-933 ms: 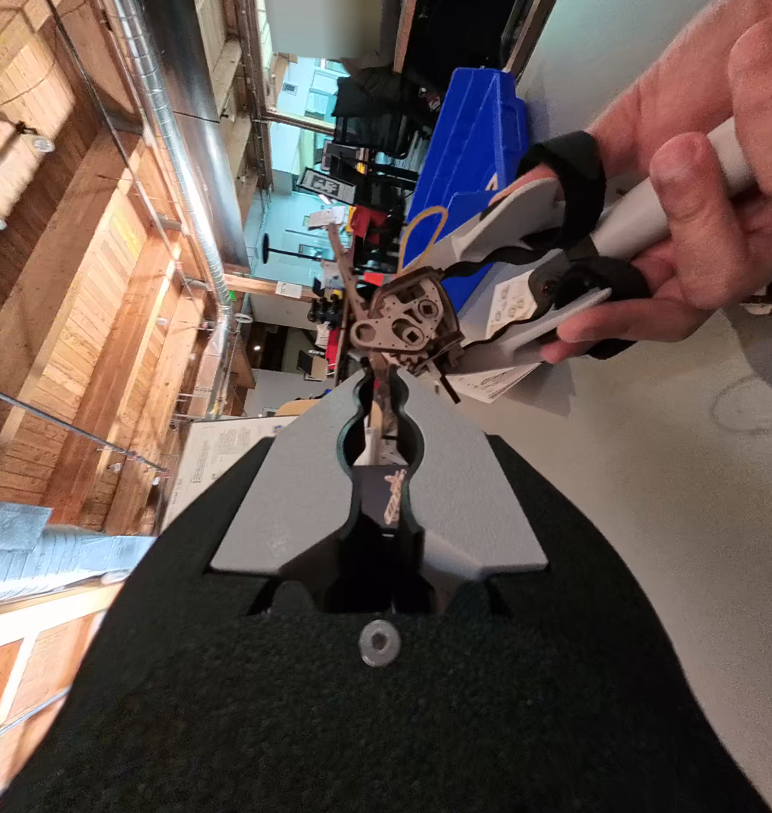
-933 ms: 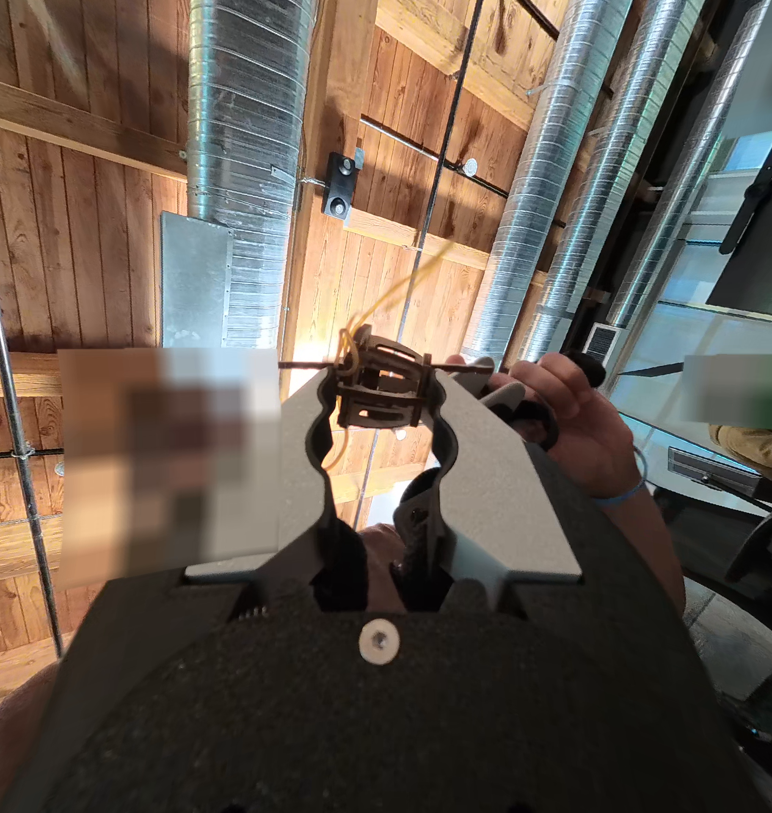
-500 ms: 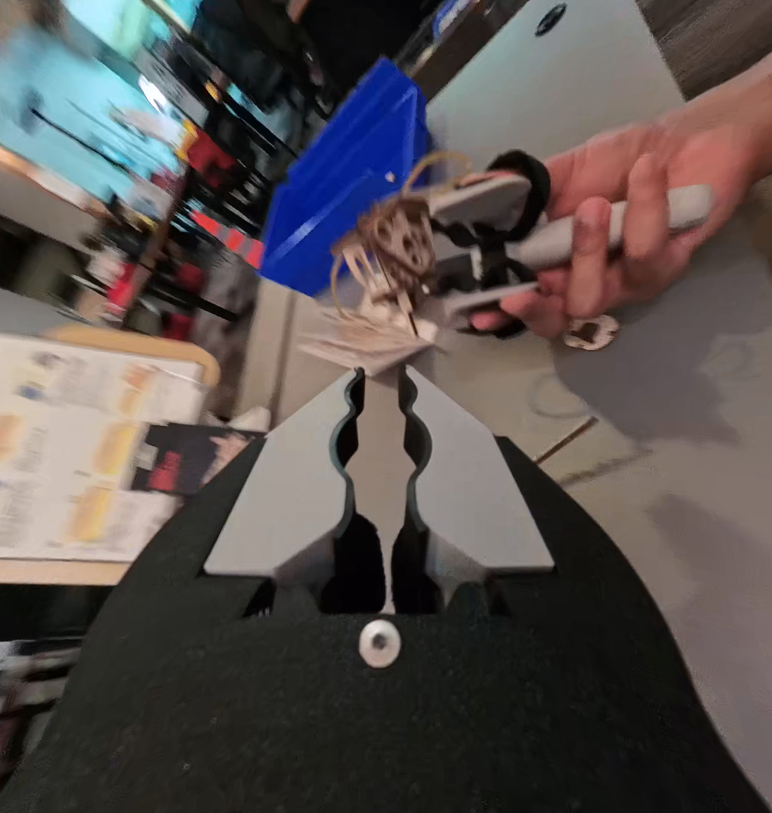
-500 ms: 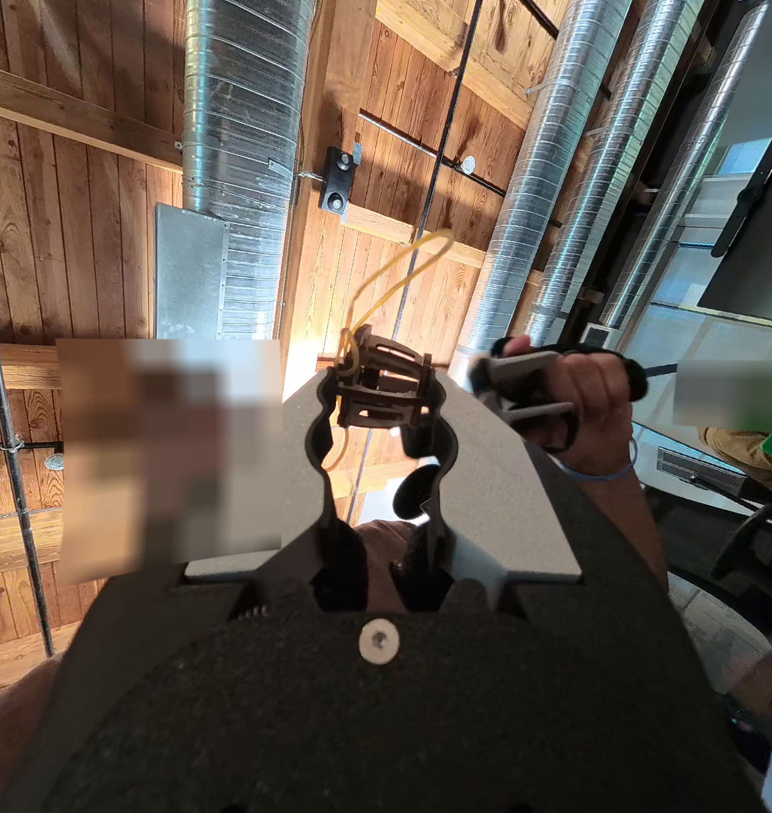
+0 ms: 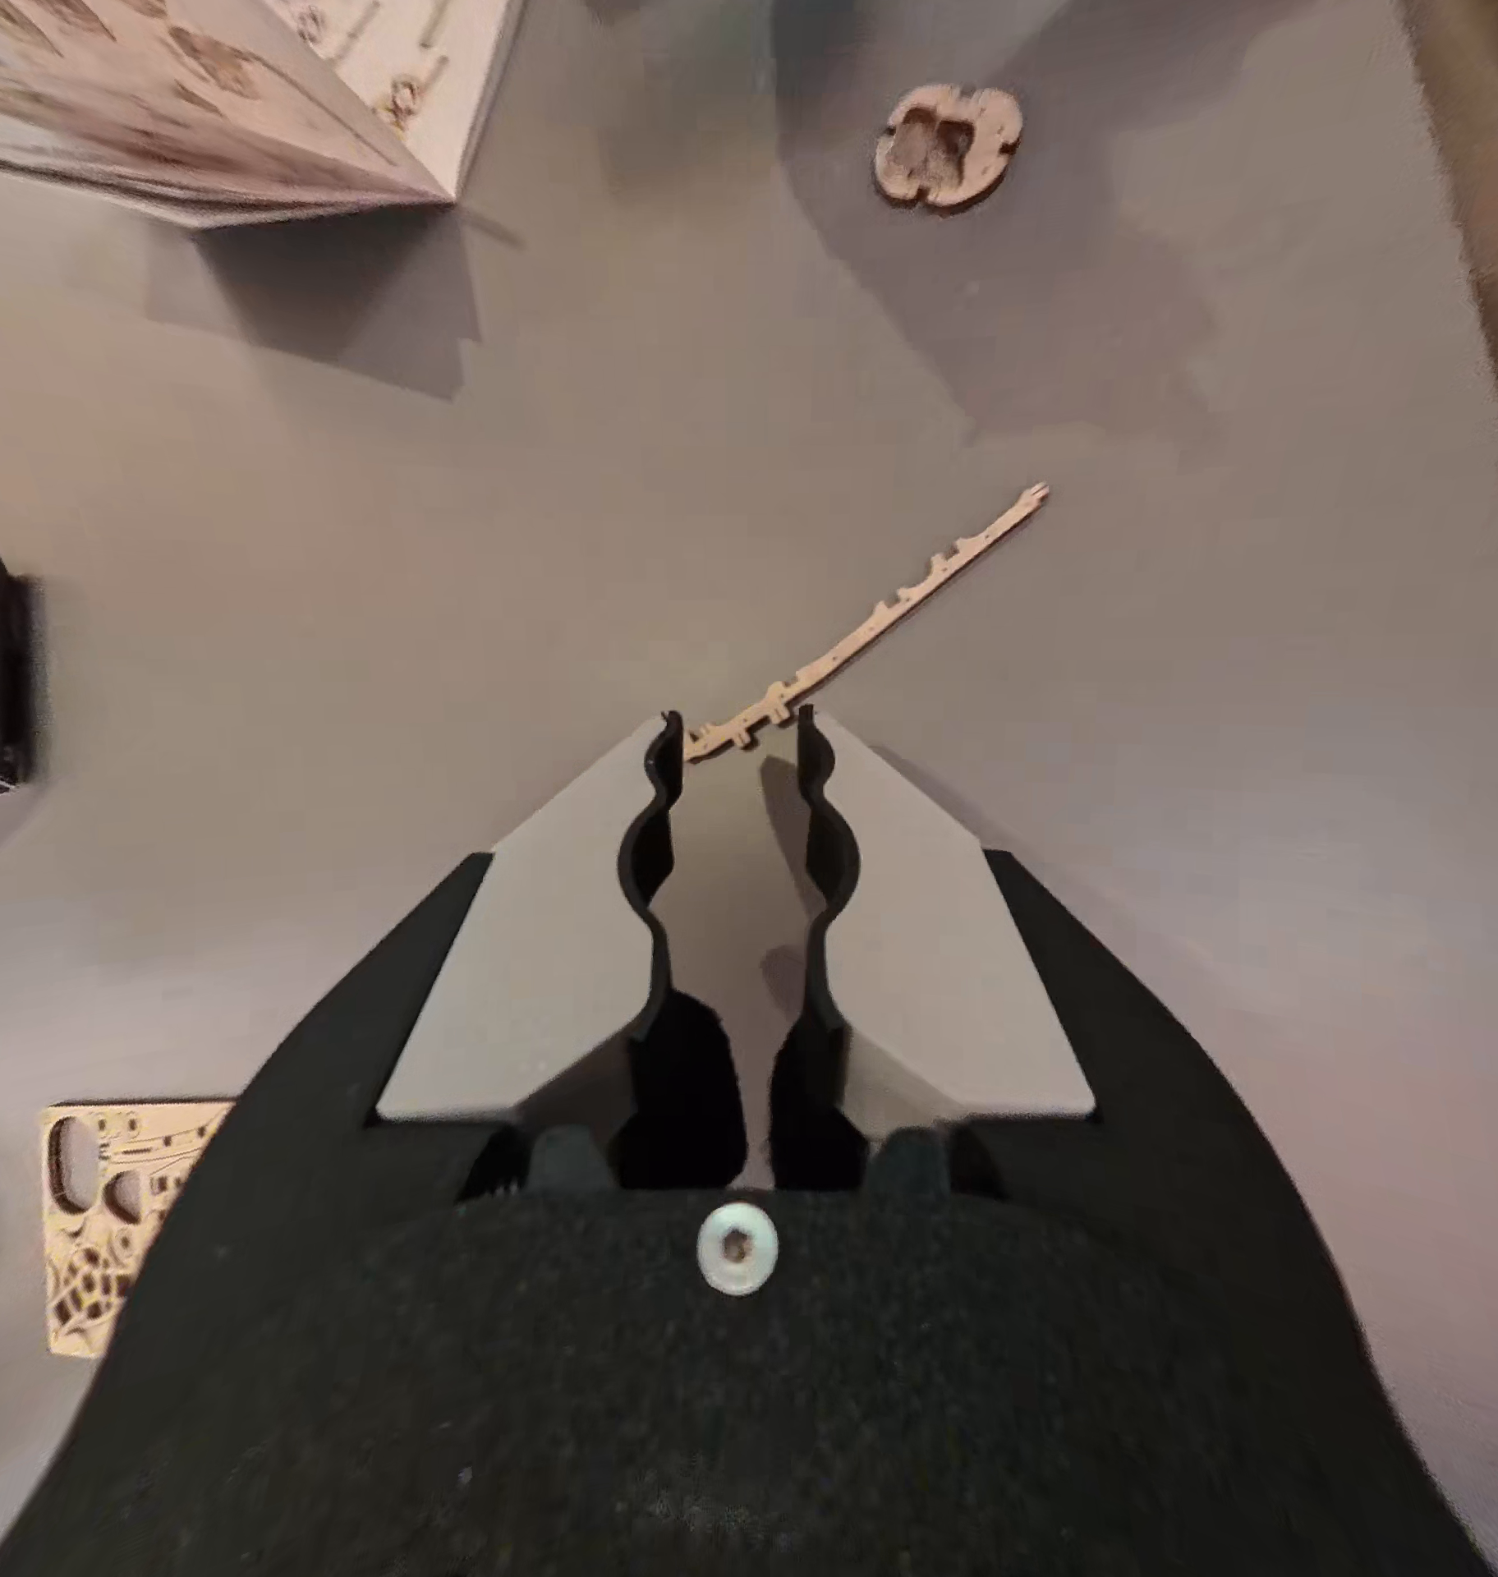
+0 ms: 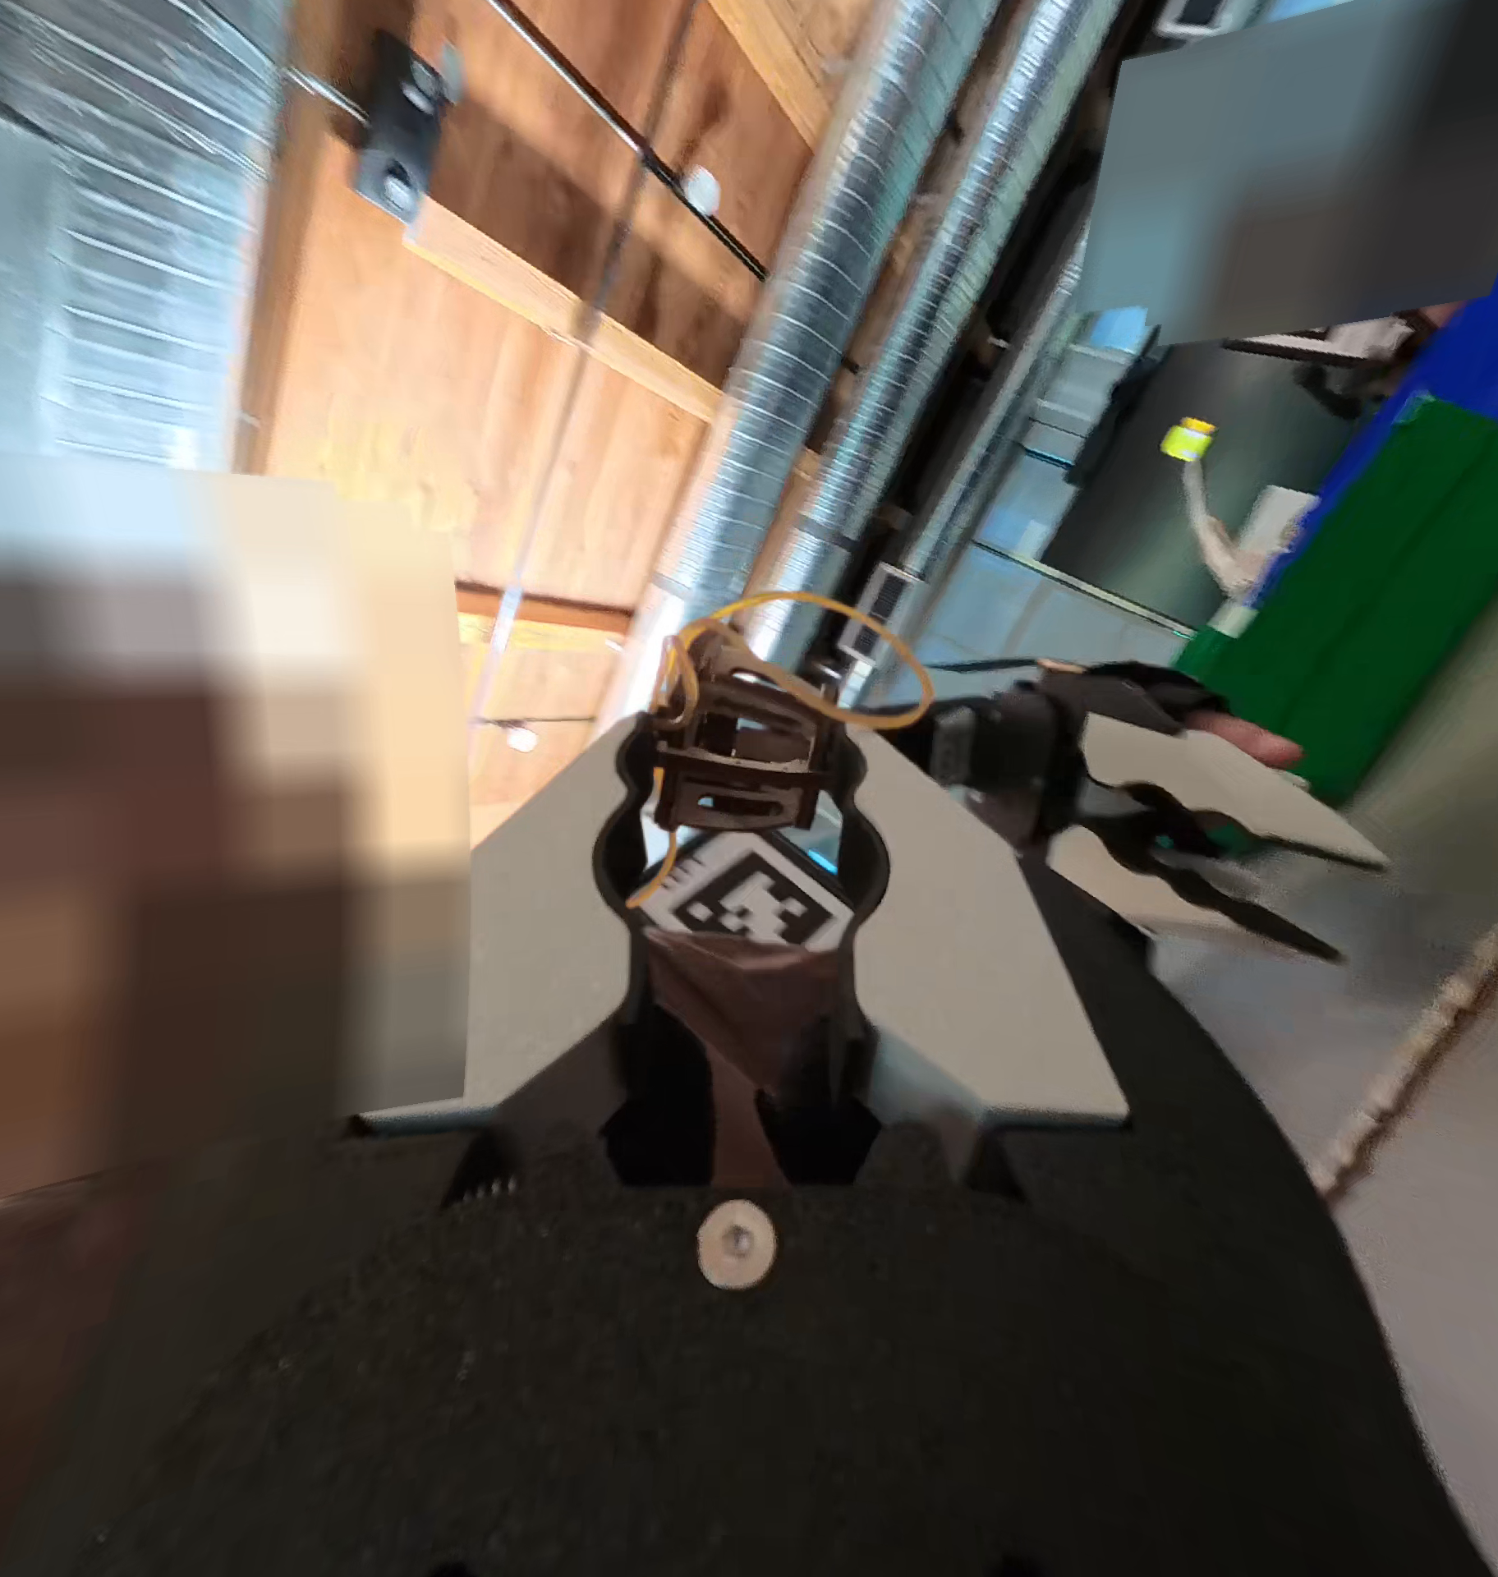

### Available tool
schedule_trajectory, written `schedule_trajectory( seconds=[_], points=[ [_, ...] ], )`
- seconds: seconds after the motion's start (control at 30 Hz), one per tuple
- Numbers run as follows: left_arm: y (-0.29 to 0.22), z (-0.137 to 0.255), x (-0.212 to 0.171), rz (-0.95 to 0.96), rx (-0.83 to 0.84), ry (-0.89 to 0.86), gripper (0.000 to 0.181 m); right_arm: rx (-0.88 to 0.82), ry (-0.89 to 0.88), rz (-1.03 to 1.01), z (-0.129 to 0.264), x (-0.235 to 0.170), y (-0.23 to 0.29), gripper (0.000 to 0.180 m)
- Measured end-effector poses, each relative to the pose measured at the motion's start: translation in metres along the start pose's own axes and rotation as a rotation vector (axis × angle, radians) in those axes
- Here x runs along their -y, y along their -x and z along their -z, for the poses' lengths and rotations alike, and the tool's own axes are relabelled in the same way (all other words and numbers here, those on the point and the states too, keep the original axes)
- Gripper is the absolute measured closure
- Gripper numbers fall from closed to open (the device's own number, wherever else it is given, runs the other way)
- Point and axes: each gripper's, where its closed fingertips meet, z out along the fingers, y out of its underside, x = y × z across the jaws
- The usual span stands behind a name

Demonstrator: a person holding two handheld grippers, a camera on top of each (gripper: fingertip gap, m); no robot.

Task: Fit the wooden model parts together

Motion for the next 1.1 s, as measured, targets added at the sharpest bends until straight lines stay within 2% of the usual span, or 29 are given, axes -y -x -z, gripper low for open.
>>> schedule_trajectory(
  seconds=[0.03, 0.1, 0.17, 0.2, 0.27, 0.33, 0.4, 0.47, 0.5, 0.57, 0.67, 0.8, 0.97, 1.1],
  points=[
    [0.002, -0.003, -0.001, 0.008, -0.004, 0.017, 0.156, -0.078, 0.029, 0.037, 0.004, -0.002, -0.008, 0.139],
    [0.012, -0.004, 0.001, 0.060, 0.038, 0.009, 0.158, -0.296, 0.081, 0.173, 0.020, -0.001, -0.027, 0.139],
    [0.030, -0.004, -0.005, 0.161, 0.146, 0.018, 0.165, -0.573, 0.170, 0.370, 0.046, 0.004, -0.050, 0.139],
    [0.037, -0.005, -0.016, 0.231, 0.193, 0.053, 0.164, -0.710, 0.230, 0.478, 0.060, 0.007, -0.061, 0.139],
    [0.040, -0.010, -0.037, 0.418, 0.205, 0.086, 0.154, -0.878, 0.350, 0.646, 0.079, 0.011, -0.076, 0.139],
    [0.033, -0.013, -0.038, 0.660, 0.109, -0.030, 0.152, -0.983, 0.413, 0.736, 0.090, 0.019, -0.086, 0.139],
    [0.030, -0.009, -0.027, 0.889, -0.036, -0.203, 0.148, -1.019, 0.459, 0.792, 0.088, 0.027, -0.089, 0.139],
    [0.028, 0.000, -0.012, 1.062, -0.198, -0.380, 0.146, -1.039, 0.478, 0.837, 0.077, 0.036, -0.087, 0.139],
    [0.032, 0.004, -0.011, 1.117, -0.216, -0.441, 0.144, -1.049, 0.495, 0.851, 0.070, 0.039, -0.086, 0.139],
    [0.045, 0.009, -0.023, 1.137, -0.112, -0.477, 0.144, -1.141, 0.566, 0.889, 0.065, 0.046, -0.095, 0.139],
    [0.068, 0.025, -0.035, 1.068, 0.116, -0.505, 0.144, -1.313, 0.704, 0.950, 0.066, 0.058, -0.122, 0.139],
    [0.082, 0.027, -0.058, 0.958, 0.355, -0.363, 0.144, -1.378, 0.749, 0.889, 0.045, 0.074, -0.156, 0.139],
    [0.074, 0.016, -0.055, 0.815, 0.401, -0.257, 0.144, -1.434, 0.791, 0.976, 0.026, 0.092, -0.179, 0.139],
    [0.066, 0.005, -0.054, 0.671, 0.450, -0.142, 0.144, -1.440, 0.759, 1.145, 0.025, 0.100, -0.173, 0.139]
  ],
)
